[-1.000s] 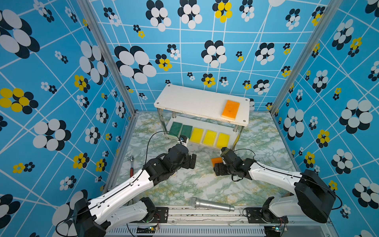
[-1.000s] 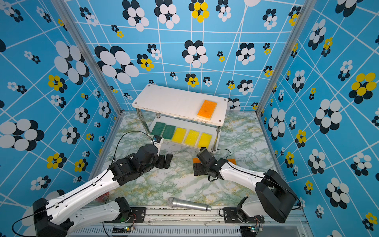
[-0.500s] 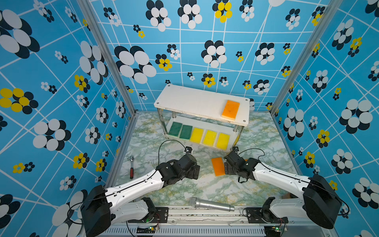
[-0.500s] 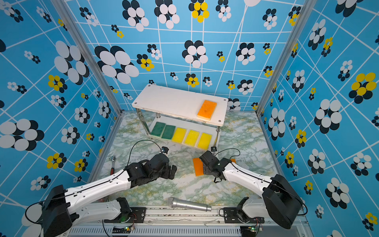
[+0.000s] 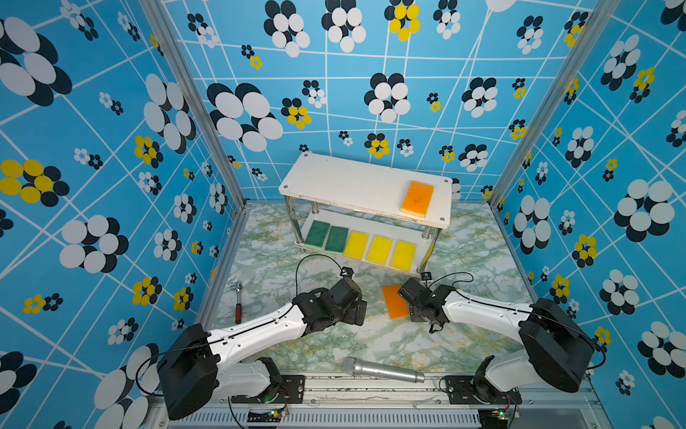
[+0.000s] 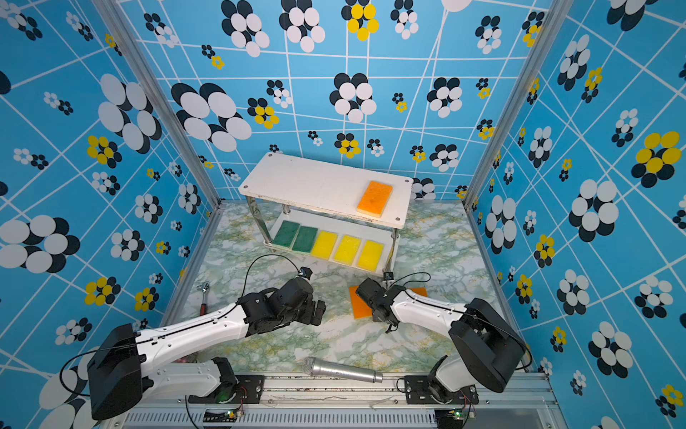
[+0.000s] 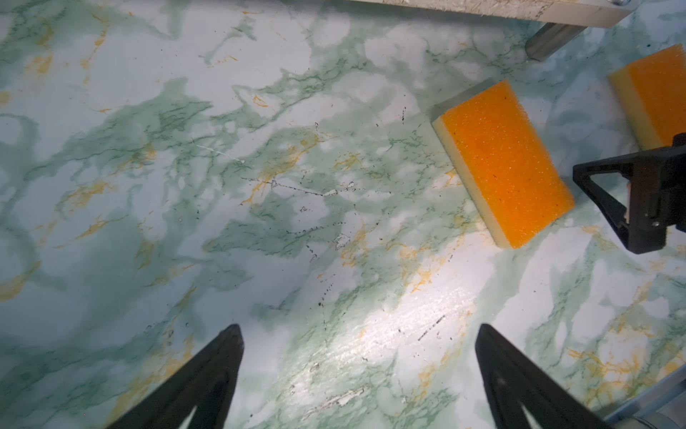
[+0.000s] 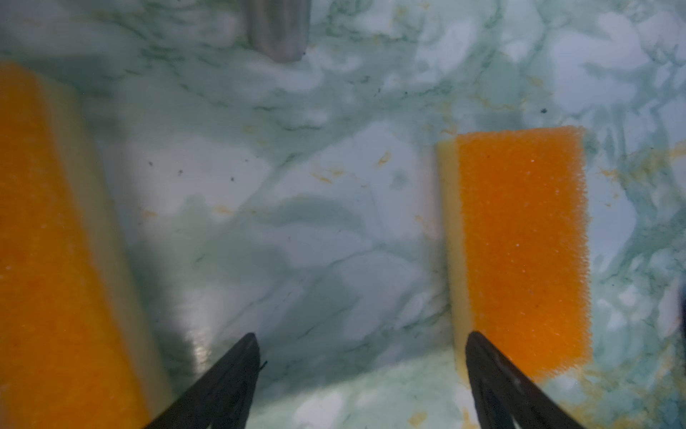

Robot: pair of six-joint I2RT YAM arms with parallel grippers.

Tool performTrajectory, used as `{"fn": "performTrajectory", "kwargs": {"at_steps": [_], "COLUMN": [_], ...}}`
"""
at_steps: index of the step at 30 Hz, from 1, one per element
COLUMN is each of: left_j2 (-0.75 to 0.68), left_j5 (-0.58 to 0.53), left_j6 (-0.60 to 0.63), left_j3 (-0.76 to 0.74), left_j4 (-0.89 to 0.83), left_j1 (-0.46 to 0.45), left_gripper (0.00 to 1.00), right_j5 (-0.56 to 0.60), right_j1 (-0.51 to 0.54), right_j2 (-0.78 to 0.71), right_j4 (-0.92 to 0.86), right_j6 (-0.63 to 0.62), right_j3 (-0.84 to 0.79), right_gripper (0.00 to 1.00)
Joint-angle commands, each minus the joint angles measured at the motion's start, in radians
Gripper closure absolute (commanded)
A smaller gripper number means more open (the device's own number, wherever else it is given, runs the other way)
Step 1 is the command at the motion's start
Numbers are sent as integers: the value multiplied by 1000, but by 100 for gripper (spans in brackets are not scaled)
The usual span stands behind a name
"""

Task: Place and organize the cleaning sponges onto the shelf

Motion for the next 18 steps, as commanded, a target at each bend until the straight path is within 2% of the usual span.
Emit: {"fn": "performTrajectory", "kwargs": {"at_steps": [1,5,13,18], "left_j2": [8,9,42,52], "left_j5": [11,19,10,35], "left_j6": [-12,-6,-3,41], "left_j3": [-30,-45,-37,-48], "left_j4": [31,47,25,82], "left_j1": [3,4,4,-3], "left_gripper": [1,1,1,1], "right_j5": [-28,-75,-258,-239], "right_j1": [26,58,101,99], "right_j2": [25,53,85,3], "right_j4": [36,95,289,311], "right_j6": [-18,-42,-147,-158], "right_j3": [42,58,53,6], "right_gripper": [12,12,13,12]}}
